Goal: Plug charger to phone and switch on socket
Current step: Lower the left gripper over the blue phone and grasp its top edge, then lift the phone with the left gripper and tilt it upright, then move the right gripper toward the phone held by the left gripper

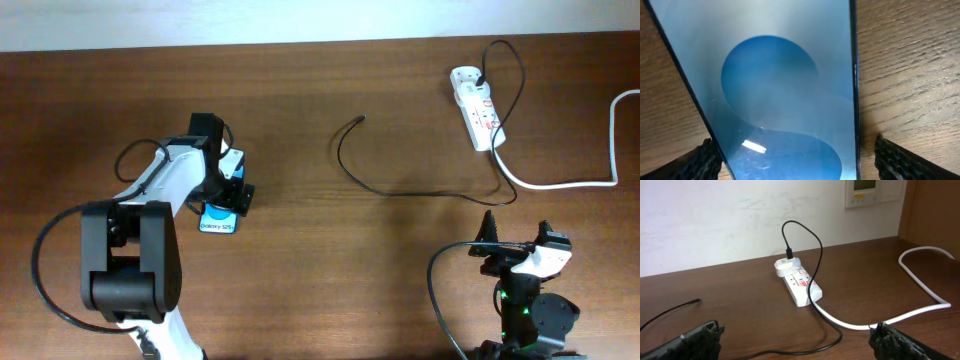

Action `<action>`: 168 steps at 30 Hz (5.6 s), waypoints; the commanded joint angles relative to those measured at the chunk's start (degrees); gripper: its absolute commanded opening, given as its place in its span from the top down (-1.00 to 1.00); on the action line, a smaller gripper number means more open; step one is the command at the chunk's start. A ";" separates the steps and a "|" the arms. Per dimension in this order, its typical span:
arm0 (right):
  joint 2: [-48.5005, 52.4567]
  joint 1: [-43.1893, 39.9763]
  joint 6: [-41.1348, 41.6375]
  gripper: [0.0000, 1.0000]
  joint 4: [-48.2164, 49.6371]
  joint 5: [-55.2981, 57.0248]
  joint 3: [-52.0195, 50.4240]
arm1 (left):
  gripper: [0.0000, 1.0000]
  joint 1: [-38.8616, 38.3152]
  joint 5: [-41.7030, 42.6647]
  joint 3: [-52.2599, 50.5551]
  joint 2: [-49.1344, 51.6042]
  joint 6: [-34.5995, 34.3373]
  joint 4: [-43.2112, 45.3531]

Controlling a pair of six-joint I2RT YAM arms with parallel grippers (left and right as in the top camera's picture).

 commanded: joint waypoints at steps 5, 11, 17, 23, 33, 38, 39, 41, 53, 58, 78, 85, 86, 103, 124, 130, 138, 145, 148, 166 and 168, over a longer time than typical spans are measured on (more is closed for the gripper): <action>-0.39 0.00 0.00 -0.97 -0.33 0.28 -0.31 | -0.98 0.94 -0.61 -0.94 2.67 -5.49 -0.07; -0.39 0.00 0.00 -0.97 -0.33 0.26 -0.31 | -0.98 0.92 -0.61 -0.94 2.67 -5.46 0.96; -0.39 0.00 0.00 -0.97 -0.33 0.26 -0.31 | -0.99 0.92 -0.61 -0.94 2.67 -5.46 5.07; -0.39 0.00 0.00 -0.97 -0.33 0.26 -0.31 | -0.99 0.94 -0.63 -0.94 2.67 -5.46 5.01; -0.39 0.00 0.00 -0.97 -0.33 0.28 -0.31 | -0.05 0.92 -0.61 -0.94 2.67 -5.46 3.28; -0.39 0.00 0.00 -0.97 -0.33 0.26 -0.31 | 0.07 0.87 0.83 -0.28 2.64 -5.49 2.01; -0.39 0.00 0.00 -0.97 -0.33 0.26 -0.31 | 0.07 0.87 1.60 0.37 2.64 -5.49 1.22; -0.39 0.00 -0.02 -0.97 -0.33 0.28 -0.31 | 0.19 0.85 1.99 3.13 2.64 -5.49 -1.27; -0.39 0.00 0.00 -0.97 -0.33 0.26 -0.31 | 0.31 0.81 11.63 19.41 -1.42 -5.49 -16.39; -0.39 0.00 0.00 -0.97 -0.33 0.26 -0.31 | 0.34 0.81 13.62 19.45 -9.22 -5.53 -18.78; -0.39 0.02 0.00 -0.97 -0.33 0.26 -0.31 | 0.43 0.70 39.50 19.45 -17.31 -16.74 -26.53; -0.39 0.02 0.00 -0.97 -0.33 0.26 -0.31 | 0.43 0.70 39.23 19.43 -17.31 -27.23 -24.48; -0.39 0.02 0.00 -0.97 -0.33 0.26 -0.31 | 0.43 0.70 39.21 19.43 -17.31 -29.05 -23.98; -0.39 0.00 0.00 -0.97 -0.33 0.28 -0.31 | 0.46 0.70 24.41 19.43 -17.29 -46.05 -21.03; -0.39 0.02 37.13 -0.97 0.79 -56.04 -0.31 | 0.42 0.70 23.67 19.43 -17.29 -44.46 -24.65; -0.39 0.00 41.86 -0.97 0.42 -80.61 -0.31 | 0.40 0.70 23.32 19.43 -17.29 -44.48 -24.72; 0.02 0.00 53.24 -0.97 17.86 -73.61 -0.09 | 0.36 0.70 23.34 19.43 -17.29 -44.57 -23.69; 15.34 0.00 52.59 -0.97 24.85 -70.20 3.74 | 0.35 0.72 23.32 19.43 -17.29 -44.54 -22.53; 25.88 0.00 48.02 -0.97 25.62 -70.69 8.37 | 0.35 0.70 23.32 19.43 -17.29 -44.54 -22.10; 55.71 7.50 19.67 -0.97 4.61 -45.66 22.23 | 0.31 0.72 23.30 19.43 -17.29 -44.54 -21.03; 55.71 13.33 16.90 -0.97 -1.51 -38.18 22.23 | 0.31 0.72 23.28 19.43 -17.29 -44.54 -21.03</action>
